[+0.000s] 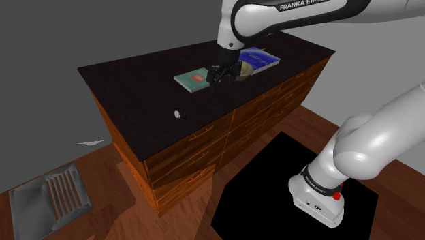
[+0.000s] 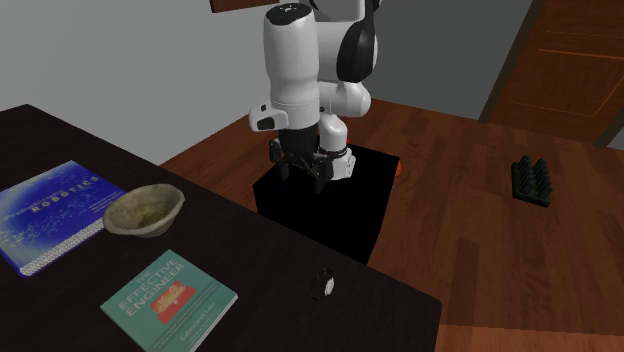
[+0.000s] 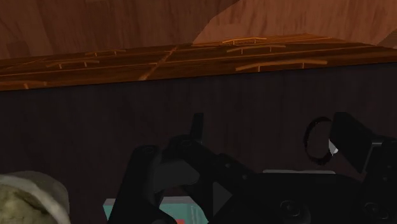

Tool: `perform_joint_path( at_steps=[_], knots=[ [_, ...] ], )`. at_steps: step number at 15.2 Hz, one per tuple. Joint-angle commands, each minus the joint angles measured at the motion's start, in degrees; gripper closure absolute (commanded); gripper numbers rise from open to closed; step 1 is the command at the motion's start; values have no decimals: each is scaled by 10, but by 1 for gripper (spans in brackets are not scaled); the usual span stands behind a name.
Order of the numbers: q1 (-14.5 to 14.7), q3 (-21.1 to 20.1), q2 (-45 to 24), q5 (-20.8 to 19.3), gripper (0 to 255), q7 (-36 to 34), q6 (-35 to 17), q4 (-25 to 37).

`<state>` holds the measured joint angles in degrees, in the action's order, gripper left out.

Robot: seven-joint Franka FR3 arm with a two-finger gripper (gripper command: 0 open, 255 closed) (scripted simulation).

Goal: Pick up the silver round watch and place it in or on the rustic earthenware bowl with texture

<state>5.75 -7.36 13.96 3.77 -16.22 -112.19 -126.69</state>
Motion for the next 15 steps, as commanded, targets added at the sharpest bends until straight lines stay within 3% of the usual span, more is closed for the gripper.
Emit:
perform_joint_path(
  at_steps=[1, 15],
  knots=[
    [4, -7, -43, 3, 0, -6, -24, 22],
    [45, -41, -304, -7, 0, -50, -98, 224]
  ],
)
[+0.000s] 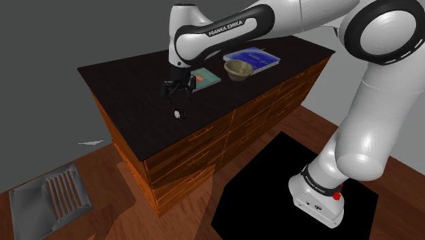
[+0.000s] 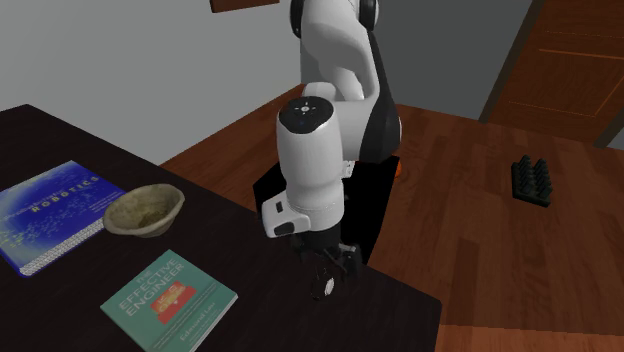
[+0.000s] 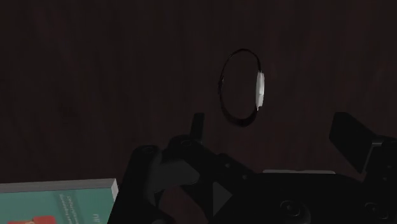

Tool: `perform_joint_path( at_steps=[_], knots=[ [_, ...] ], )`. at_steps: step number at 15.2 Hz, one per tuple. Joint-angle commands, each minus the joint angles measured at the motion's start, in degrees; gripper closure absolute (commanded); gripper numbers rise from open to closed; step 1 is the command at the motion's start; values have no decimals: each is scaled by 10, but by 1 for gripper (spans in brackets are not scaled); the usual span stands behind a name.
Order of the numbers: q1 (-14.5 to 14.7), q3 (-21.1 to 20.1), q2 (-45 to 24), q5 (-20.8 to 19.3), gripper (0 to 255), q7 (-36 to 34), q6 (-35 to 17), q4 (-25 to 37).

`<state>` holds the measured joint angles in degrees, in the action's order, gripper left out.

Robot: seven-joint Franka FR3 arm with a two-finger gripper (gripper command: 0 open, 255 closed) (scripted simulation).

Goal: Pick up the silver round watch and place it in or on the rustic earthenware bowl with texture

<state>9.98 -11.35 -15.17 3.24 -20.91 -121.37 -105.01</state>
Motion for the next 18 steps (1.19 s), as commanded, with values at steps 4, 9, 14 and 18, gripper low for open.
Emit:
perform_joint_path(
  at_steps=[4, 9, 14, 18],
  knots=[
    [5, -1, -27, -4, 0, -4, -33, -5],
    [7, -1, -36, -5, 0, -5, -50, -12],
    [7, -1, -36, -5, 0, -5, -49, -12],
    [7, -1, -36, -5, 255, -5, -49, -12]
  ],
)
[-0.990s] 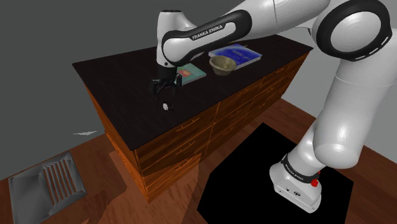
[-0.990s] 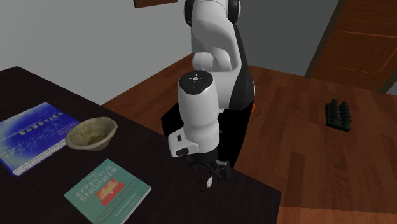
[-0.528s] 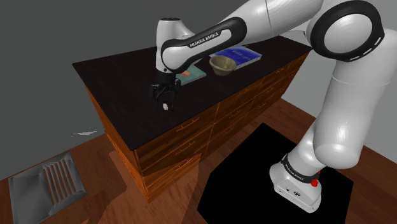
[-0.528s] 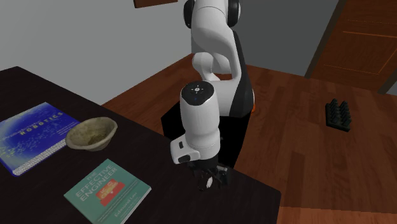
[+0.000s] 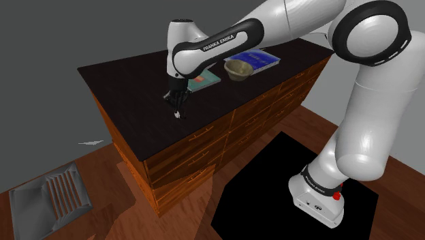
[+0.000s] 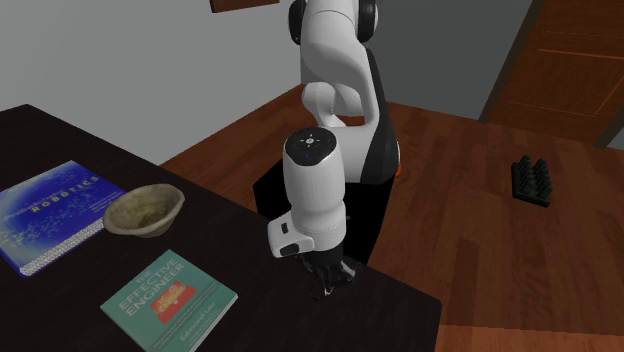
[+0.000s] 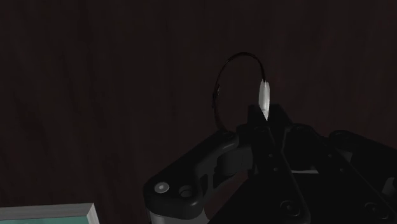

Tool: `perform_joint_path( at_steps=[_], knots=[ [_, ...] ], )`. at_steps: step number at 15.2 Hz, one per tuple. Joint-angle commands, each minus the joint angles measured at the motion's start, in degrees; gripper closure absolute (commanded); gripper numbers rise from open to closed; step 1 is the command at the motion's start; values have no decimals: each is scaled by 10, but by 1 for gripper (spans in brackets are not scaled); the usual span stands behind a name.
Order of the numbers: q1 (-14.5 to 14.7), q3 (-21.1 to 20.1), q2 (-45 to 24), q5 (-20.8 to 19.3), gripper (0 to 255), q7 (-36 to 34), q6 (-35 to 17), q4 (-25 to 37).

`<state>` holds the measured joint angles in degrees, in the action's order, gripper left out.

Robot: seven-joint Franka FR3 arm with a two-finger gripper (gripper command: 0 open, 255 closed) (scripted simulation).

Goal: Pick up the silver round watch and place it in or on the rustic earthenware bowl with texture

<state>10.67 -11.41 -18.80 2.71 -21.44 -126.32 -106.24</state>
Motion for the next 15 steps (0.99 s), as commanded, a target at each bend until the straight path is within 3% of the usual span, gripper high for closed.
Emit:
perform_joint_path(
  at_steps=[1, 6, 15],
  knots=[
    [0, 0, 0, 0, 255, 0, 0, 0],
    [0, 0, 0, 0, 255, 0, 0, 0],
    [-2, -2, 29, 4, 255, -2, 60, 32]
  ],
)
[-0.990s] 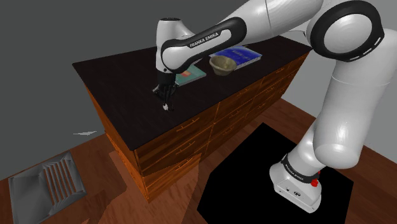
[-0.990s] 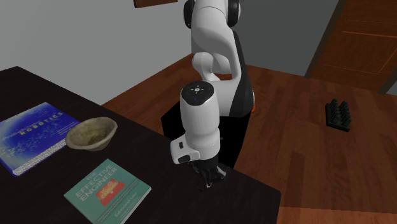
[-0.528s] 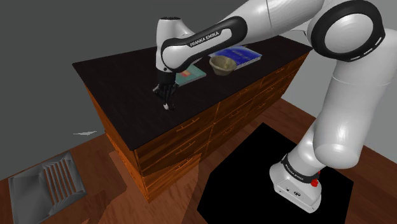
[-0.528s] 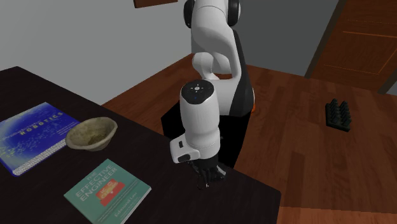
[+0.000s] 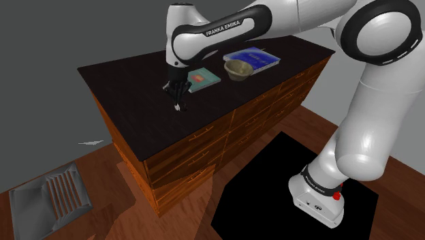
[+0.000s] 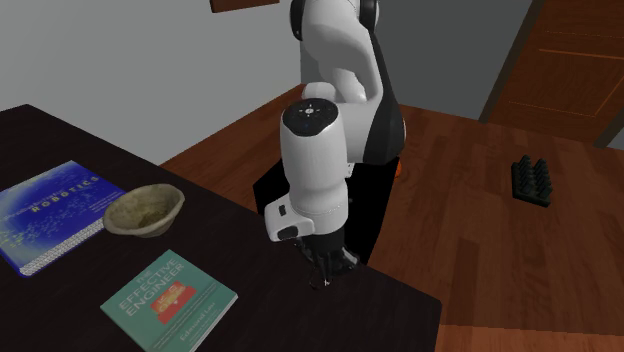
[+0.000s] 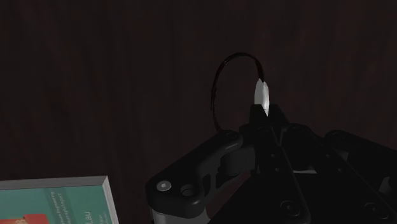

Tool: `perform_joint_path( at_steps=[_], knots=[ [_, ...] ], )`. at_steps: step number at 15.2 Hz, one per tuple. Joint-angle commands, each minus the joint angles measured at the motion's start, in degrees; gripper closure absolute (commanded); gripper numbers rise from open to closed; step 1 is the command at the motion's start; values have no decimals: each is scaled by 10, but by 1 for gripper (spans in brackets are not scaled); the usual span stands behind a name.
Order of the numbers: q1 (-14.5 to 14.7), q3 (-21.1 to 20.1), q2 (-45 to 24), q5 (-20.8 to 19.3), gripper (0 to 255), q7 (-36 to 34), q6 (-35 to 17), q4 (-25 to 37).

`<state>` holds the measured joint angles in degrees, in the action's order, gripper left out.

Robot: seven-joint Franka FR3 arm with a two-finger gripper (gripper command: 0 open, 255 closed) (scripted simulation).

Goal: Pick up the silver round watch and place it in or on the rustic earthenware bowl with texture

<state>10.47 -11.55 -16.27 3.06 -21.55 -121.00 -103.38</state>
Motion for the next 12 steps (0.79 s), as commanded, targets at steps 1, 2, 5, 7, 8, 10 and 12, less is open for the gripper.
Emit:
perform_joint_path(
  at_steps=[1, 2, 5, 7, 8, 10, 12],
  knots=[
    [0, 0, 6, 1, 255, -1, 14, 7],
    [0, -1, 9, 1, 255, -1, 21, 12],
    [-1, -1, 16, 2, 255, -2, 42, 25],
    [-1, -1, 20, 2, 255, -3, 56, 35],
    [-1, -1, 22, 3, 255, -3, 63, 41],
    [-1, -1, 26, 3, 255, -4, 77, 51],
    [-1, -1, 29, 3, 255, -5, 91, 63]
  ],
)
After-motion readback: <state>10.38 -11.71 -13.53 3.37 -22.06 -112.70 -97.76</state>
